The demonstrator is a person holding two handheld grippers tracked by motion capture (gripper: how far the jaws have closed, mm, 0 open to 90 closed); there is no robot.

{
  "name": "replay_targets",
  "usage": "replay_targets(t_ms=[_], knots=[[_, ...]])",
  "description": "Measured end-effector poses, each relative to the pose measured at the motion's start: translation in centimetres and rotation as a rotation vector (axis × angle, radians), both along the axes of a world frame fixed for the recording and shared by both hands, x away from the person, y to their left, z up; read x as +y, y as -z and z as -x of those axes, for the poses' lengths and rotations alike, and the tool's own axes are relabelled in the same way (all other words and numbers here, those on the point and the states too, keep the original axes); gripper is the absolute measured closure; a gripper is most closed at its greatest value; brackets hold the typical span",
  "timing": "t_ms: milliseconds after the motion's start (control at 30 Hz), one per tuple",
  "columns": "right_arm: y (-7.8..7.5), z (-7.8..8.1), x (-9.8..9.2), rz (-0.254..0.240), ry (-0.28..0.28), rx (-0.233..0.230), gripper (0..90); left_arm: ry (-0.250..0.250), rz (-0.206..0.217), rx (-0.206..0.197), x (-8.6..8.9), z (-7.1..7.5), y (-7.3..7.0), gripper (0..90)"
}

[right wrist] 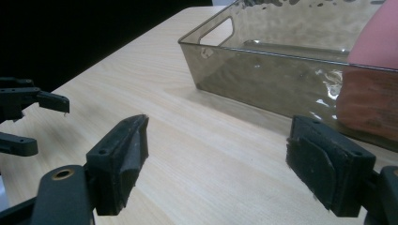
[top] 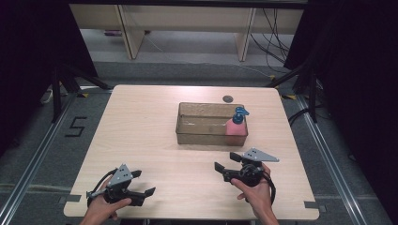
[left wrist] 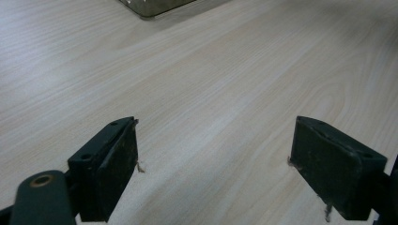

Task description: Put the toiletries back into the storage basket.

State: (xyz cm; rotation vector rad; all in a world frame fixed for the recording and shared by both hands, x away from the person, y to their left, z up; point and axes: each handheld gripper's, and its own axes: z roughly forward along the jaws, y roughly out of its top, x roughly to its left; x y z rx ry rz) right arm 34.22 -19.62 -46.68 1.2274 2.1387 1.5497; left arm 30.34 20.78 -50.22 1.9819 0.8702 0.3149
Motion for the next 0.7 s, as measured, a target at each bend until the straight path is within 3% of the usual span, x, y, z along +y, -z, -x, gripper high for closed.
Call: replay_targets(t_ms=[133,167,267,367,400,533,567,700], knots=[[0.1,0.3,-0.1,0.019,-0.005,-0.004,21.3,-0.001,-0.001,0.0,0.0,0.0,0.0,14.8],[0.1,0.6,-0.1,-0.006,-0.012,0.018,21.1,0.0,-0.001,0.0,0.0,0.0,0.0,14.8],[0.2,0.6,-0.2,0.016,-0.019,-0.004,21.0,-0.002,0.004,0.0,-0.1,0.0,0.0,14.8],[0.2,1.0,-0.1,-0.014,-0.011,0.013,20.7,-0.002,0.003,-0.001,0.0,0.0,0.0,14.8],[0.2,1.0,-0.1,-0.017,-0.027,-0.007,20.5,0.0,-0.002,0.0,0.0,0.0,0.0,14.8],[0.3,1.3,-0.2,-0.005,-0.029,0.001,19.4,-0.003,0.002,0.0,-0.1,0.0,0.0,14.8],[0.5,1.5,-0.1,-0.029,-0.03,0.008,19.1,-0.003,0.002,0.0,-0.1,0.0,0.0,14.8],[0.6,2.0,0.0,-0.016,-0.037,0.018,19.0,-0.001,-0.002,-0.001,0.0,0.0,0.0,14.8]])
